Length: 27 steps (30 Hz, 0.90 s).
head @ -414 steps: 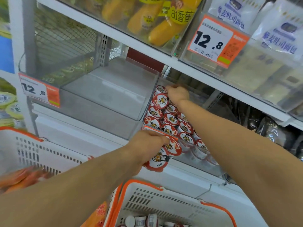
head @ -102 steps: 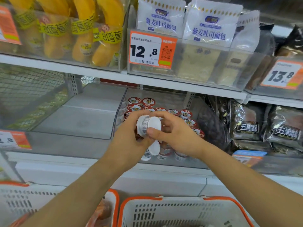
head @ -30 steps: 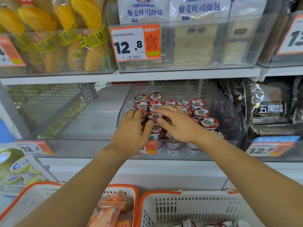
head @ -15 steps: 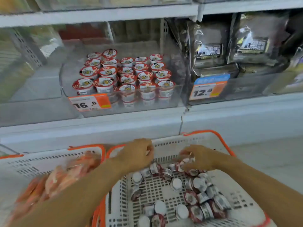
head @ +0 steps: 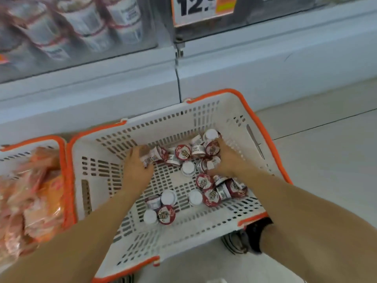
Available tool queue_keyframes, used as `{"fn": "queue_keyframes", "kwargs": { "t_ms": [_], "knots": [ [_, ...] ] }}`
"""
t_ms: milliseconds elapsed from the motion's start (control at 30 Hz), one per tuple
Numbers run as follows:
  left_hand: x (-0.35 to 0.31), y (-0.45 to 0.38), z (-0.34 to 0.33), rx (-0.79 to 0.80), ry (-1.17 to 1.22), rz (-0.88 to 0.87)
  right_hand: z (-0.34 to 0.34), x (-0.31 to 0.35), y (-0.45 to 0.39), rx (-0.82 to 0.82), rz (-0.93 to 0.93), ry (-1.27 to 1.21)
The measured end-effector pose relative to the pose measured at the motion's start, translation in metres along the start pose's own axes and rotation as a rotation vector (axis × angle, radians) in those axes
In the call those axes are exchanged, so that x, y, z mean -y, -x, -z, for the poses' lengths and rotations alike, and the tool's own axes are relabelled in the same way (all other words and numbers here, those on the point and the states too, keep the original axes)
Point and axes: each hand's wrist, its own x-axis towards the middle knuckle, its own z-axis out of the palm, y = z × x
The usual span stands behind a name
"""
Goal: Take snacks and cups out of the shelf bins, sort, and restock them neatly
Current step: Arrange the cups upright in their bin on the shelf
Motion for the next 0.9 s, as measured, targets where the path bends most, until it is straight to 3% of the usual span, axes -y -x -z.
{"fn": "queue_keyframes", "kwargs": {
  "t_ms": [67,133,200,300,567,733,800,900],
  "knots": [
    [0.001,-0.011,-0.006,-0.015,-0.009,0.014,-0.008,-0.002,-0.006,0.044,0.019,0.063],
    [0.004,-0.023,-0.015,0.097,-0.003,0.047,-0.014,-0.001,-0.01,0.053,0.025,0.11],
    [0.006,-0.03,-0.025,0.2,-0.057,0.067,-0.018,0.004,-0.012,0.037,0.053,0.08],
    [0.006,-0.035,-0.036,0.209,-0.164,0.044,-0.024,0.009,-0.019,0.01,0.088,-0.013],
    [0.013,-0.021,-0.018,0.163,0.069,-0.033,-0.032,0.039,-0.036,-0.076,0.027,-0.006],
    [0.0,-0.01,-0.015,0.116,0.384,0.159,-0.04,0.046,-0.04,-0.071,0.024,-0.041],
    [0.0,-0.013,-0.019,0.163,0.312,0.158,-0.035,0.04,-0.036,-0.079,0.038,-0.102],
    [-0.005,-0.024,-0.026,0.267,-0.051,0.046,-0.026,0.028,-0.032,-0.125,0.012,-0.209]
  ]
}}
